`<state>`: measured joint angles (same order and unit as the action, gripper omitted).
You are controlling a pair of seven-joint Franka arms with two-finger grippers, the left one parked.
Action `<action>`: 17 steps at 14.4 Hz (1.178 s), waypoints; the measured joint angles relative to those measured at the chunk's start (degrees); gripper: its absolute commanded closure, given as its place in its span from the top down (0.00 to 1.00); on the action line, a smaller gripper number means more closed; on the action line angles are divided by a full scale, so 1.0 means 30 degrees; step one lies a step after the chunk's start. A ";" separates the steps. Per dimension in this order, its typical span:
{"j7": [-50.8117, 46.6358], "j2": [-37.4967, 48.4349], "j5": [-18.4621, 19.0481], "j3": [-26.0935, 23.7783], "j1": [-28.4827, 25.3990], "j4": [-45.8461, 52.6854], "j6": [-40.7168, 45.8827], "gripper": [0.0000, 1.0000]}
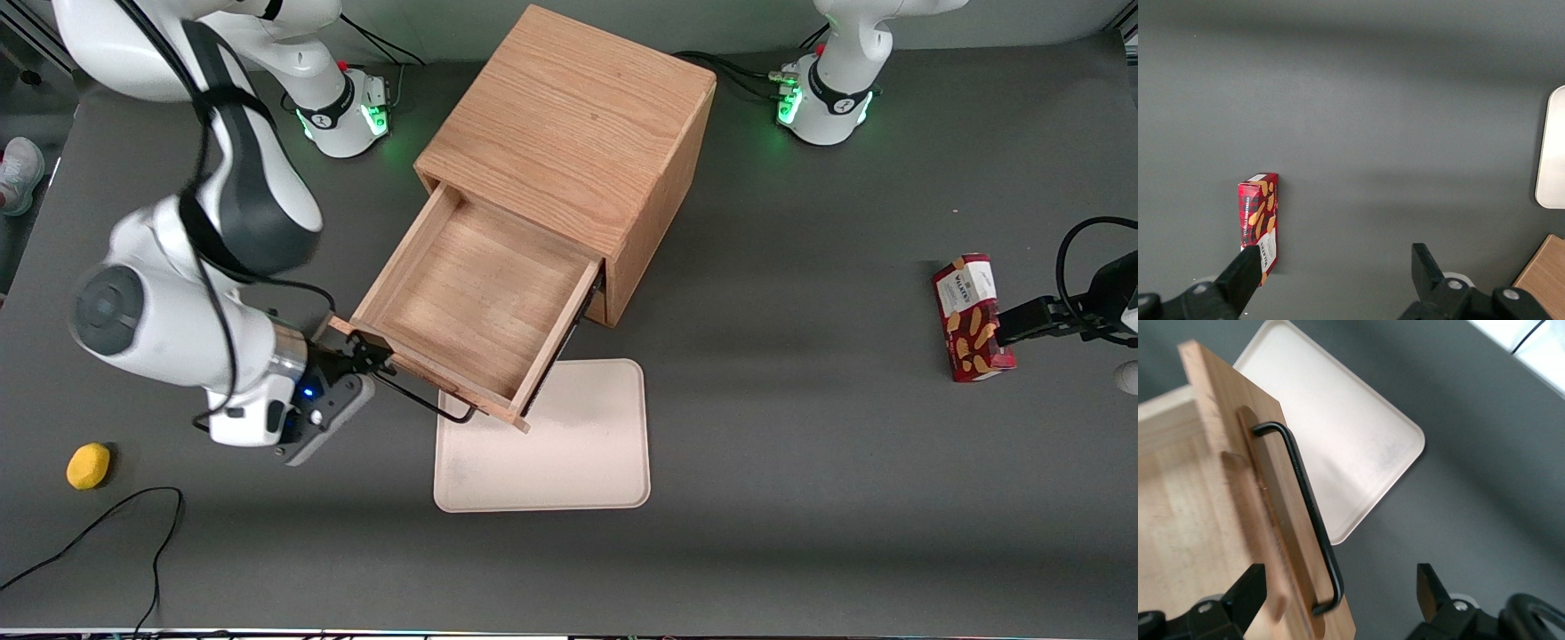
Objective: Open upper drawer
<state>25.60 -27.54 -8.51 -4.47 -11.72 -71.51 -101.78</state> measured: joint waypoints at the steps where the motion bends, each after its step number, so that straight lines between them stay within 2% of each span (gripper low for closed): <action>1: 0.0000 0.0503 -0.0092 0.0676 -0.0029 0.0121 0.0825 1.00; 4: -0.0414 0.2238 -0.0259 0.3397 0.0079 0.0156 0.3881 1.00; 8: -0.4258 0.4208 -0.0325 0.6050 0.0221 -0.0806 0.5591 1.00; 12: -0.8491 0.5520 0.0643 0.6245 0.0038 -0.2415 0.5460 1.00; 17: -0.9369 0.7748 0.3105 0.5038 0.0076 -0.4626 0.4068 1.00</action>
<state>-2.51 -4.29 0.80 10.64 -11.49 -85.39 -89.57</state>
